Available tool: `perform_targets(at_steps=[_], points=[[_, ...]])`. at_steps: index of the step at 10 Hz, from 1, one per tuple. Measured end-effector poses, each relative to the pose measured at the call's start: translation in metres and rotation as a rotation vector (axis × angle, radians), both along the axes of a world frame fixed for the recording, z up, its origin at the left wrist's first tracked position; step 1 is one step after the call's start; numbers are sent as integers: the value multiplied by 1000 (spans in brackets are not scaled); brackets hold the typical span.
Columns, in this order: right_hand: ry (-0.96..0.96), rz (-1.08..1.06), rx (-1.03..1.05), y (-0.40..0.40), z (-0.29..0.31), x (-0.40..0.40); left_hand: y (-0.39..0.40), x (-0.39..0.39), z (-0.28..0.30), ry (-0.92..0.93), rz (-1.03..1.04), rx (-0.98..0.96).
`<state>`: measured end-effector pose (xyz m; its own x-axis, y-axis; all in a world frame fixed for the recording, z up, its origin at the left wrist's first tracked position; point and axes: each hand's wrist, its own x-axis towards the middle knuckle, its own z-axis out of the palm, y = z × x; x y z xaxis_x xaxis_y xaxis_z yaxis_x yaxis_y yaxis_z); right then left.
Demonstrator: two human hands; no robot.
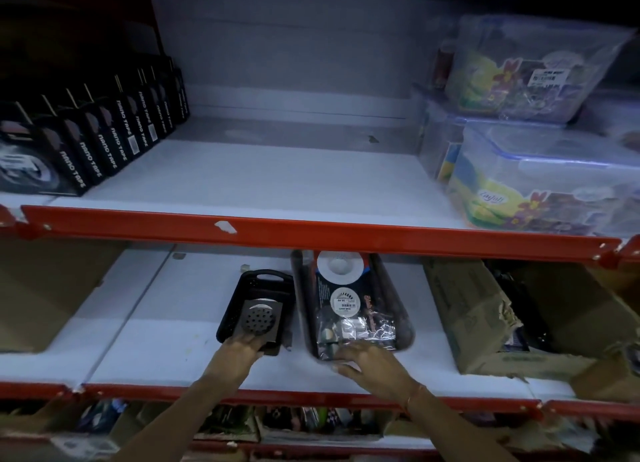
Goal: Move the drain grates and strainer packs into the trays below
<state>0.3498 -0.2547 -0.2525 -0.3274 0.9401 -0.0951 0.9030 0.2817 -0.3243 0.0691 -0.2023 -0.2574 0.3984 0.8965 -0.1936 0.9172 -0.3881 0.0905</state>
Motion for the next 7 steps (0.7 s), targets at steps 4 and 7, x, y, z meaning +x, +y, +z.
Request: perform_targets(at_steps=[4,7], points=[[9,-123,28,-44,-10,-37,-45,2,-10,-17,-18,19],[27,-123,13,-63,1,-48,-74,7,1,-47,-45,10]])
